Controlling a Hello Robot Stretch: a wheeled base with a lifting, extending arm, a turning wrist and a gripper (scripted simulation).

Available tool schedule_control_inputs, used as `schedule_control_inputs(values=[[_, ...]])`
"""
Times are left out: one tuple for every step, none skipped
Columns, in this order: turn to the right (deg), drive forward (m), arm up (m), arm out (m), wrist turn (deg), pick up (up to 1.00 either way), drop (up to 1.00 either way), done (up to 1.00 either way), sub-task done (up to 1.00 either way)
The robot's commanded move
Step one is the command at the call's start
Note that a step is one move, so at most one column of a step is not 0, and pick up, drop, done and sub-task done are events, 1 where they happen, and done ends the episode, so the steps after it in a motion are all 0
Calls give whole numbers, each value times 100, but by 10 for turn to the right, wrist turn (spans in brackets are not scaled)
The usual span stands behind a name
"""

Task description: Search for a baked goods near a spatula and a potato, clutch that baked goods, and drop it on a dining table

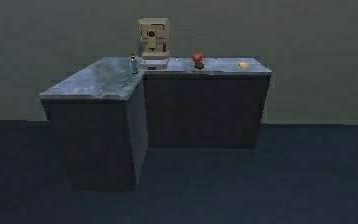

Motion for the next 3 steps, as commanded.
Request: schedule_control_inputs(values=[[30, 0, 0, 0, 0, 0, 0, 0, 0], [0, 100, 0, 0, 0, 0, 0, 0, 0], [330, 0, 0, 0, 0, 0, 0, 0, 0]])
